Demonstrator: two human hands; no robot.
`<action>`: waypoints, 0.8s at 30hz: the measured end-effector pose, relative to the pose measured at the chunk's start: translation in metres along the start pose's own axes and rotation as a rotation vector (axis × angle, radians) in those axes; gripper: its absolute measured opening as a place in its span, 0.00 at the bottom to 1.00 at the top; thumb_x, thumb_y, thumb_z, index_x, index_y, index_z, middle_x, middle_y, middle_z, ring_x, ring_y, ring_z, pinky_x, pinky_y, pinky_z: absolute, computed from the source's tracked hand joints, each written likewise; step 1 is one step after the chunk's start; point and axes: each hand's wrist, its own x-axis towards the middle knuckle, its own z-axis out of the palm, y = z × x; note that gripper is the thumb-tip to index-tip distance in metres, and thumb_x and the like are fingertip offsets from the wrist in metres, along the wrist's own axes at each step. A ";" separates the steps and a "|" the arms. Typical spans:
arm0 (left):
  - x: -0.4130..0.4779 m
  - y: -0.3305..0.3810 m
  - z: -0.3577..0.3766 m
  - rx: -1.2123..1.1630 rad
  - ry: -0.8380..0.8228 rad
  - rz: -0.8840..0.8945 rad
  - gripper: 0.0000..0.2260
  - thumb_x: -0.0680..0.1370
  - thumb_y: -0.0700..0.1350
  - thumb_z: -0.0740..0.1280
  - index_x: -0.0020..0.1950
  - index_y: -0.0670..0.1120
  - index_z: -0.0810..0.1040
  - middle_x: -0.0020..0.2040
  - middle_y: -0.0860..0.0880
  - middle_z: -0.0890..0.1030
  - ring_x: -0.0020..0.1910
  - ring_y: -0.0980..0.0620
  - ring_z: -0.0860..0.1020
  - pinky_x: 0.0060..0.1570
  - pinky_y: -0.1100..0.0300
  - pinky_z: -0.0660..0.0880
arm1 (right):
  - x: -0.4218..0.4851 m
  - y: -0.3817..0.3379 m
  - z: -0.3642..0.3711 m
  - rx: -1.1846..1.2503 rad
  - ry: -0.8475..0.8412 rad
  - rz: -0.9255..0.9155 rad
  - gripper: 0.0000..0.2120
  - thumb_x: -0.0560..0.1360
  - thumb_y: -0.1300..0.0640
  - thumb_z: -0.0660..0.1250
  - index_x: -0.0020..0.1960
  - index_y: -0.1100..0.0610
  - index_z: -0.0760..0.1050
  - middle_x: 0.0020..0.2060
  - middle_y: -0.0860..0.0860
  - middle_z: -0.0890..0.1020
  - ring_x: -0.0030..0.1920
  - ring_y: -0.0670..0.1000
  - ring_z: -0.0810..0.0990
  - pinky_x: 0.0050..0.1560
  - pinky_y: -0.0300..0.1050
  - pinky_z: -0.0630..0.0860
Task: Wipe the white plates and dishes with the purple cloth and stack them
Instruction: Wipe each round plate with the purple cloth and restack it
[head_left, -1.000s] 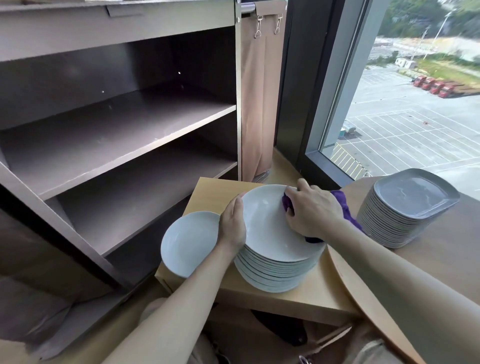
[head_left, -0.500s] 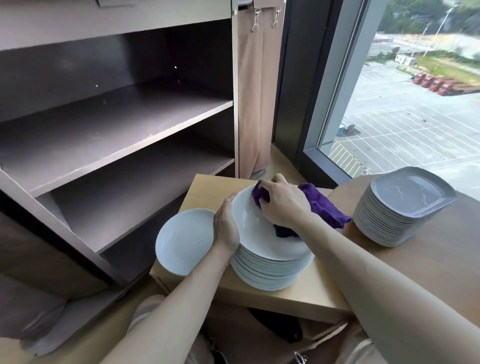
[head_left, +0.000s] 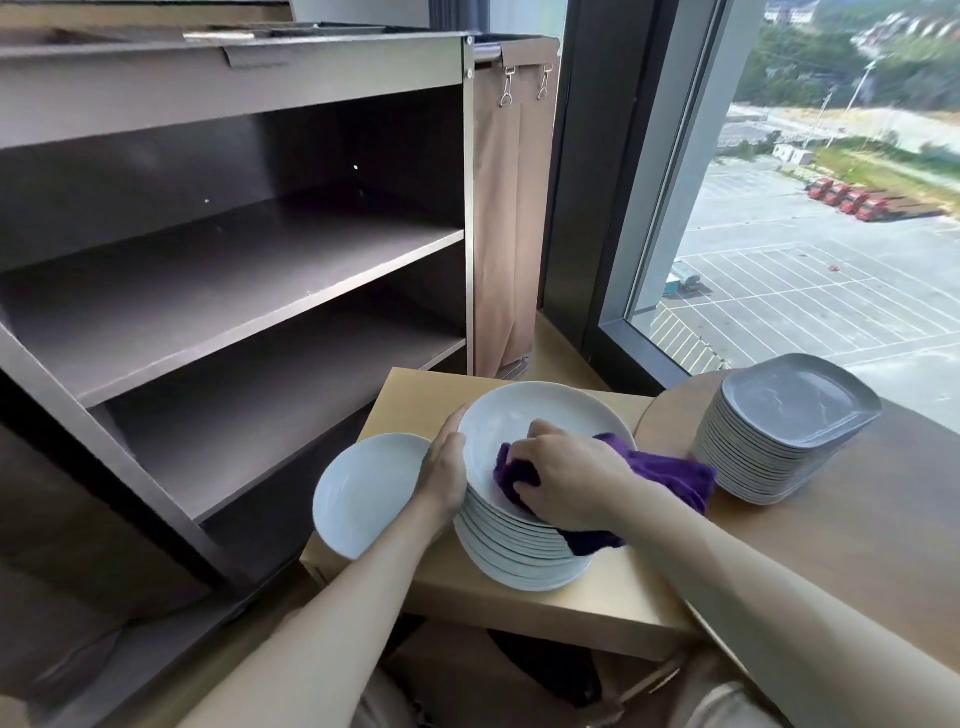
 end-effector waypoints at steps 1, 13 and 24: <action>-0.001 -0.005 -0.003 0.049 -0.038 0.013 0.23 0.81 0.54 0.50 0.74 0.61 0.70 0.69 0.58 0.76 0.67 0.58 0.75 0.67 0.56 0.74 | -0.003 0.006 -0.001 -0.030 0.007 0.022 0.11 0.82 0.47 0.62 0.59 0.48 0.78 0.47 0.47 0.72 0.39 0.47 0.75 0.32 0.41 0.67; -0.001 -0.018 -0.022 0.328 -0.120 0.185 0.21 0.86 0.57 0.46 0.78 0.73 0.54 0.71 0.82 0.57 0.71 0.79 0.57 0.61 0.84 0.55 | 0.034 0.059 0.012 -0.314 0.282 0.166 0.14 0.81 0.48 0.56 0.59 0.50 0.76 0.51 0.52 0.73 0.45 0.58 0.78 0.42 0.51 0.73; -0.005 -0.015 -0.016 0.256 -0.101 0.112 0.20 0.83 0.59 0.45 0.75 0.72 0.57 0.67 0.83 0.60 0.67 0.81 0.59 0.62 0.81 0.57 | 0.066 0.036 0.021 -0.017 0.334 0.155 0.13 0.80 0.49 0.61 0.62 0.47 0.79 0.54 0.48 0.76 0.48 0.57 0.78 0.43 0.48 0.71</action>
